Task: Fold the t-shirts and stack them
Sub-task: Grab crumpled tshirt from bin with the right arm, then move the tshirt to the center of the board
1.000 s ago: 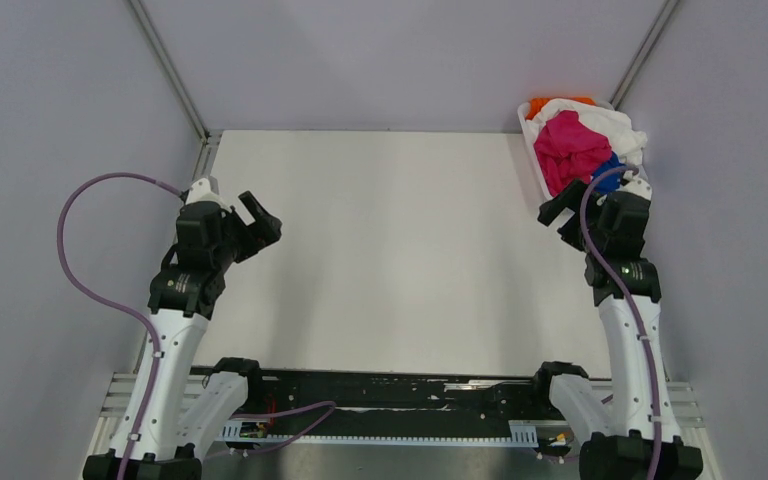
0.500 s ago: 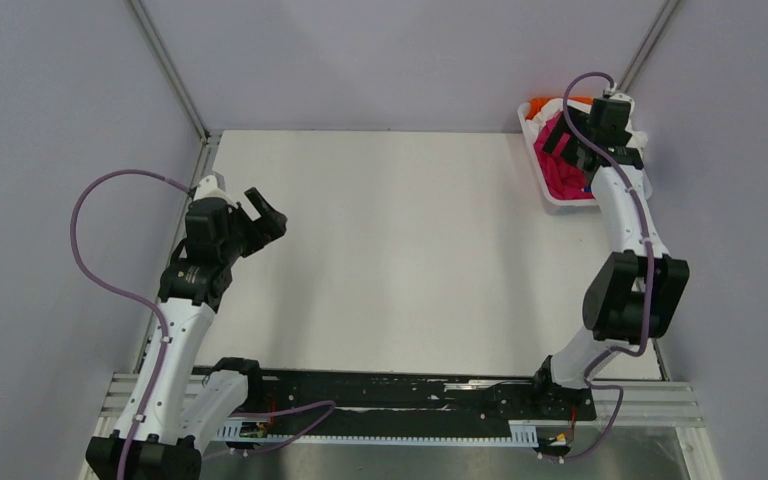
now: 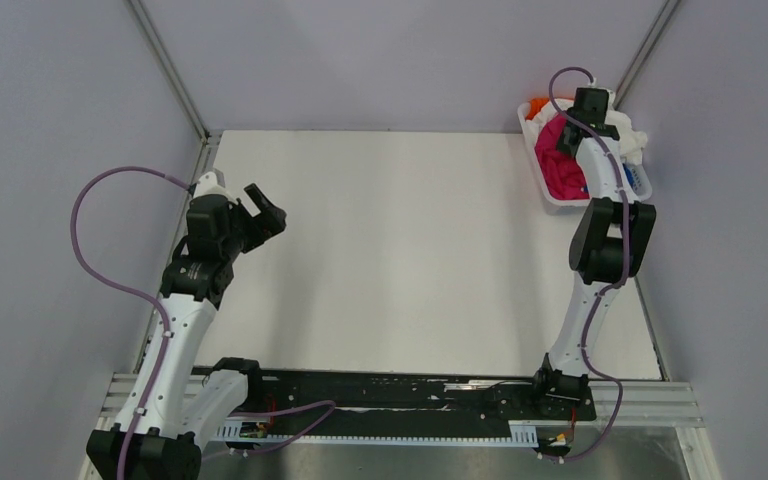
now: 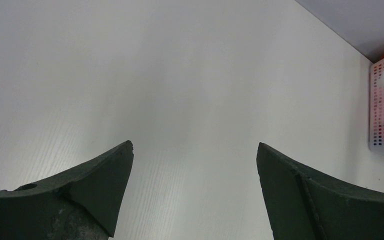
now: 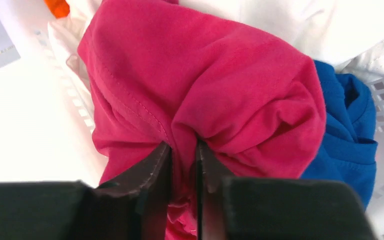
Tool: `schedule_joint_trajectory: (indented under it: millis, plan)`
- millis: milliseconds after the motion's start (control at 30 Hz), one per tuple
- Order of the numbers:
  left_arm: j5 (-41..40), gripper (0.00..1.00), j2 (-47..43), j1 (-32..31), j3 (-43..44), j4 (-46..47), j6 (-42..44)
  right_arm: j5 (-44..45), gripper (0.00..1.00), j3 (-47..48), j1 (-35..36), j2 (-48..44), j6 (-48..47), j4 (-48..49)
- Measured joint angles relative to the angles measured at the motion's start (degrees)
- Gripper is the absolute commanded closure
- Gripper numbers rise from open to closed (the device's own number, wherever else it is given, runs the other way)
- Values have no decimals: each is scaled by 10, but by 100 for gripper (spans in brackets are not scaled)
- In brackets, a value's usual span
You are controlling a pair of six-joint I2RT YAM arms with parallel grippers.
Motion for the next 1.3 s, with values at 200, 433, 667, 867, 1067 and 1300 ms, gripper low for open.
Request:
schedule_joint_trajectory:
  millis: [200, 433, 667, 867, 1067, 1300]
  plan:
    - [-5, 0, -1, 0, 0, 0, 2, -20, 100, 26, -9, 5, 8, -4]
    - [-31, 0, -31, 0, 0, -5, 1, -73, 100, 9, -10, -81, 7, 28]
    - [-40, 0, -55, 0, 0, -6, 0, -198, 100, -38, -12, -282, 35, 136]
    - [-40, 0, -55, 0, 0, -8, 0, -326, 100, -14, -3, -357, 79, 221]
    - [-39, 0, -55, 0, 0, -8, 0, -417, 100, 51, 50, -334, 112, 229]
    - [-39, 0, -55, 0, 0, -15, -3, -468, 100, 73, 183, -316, 126, 228]
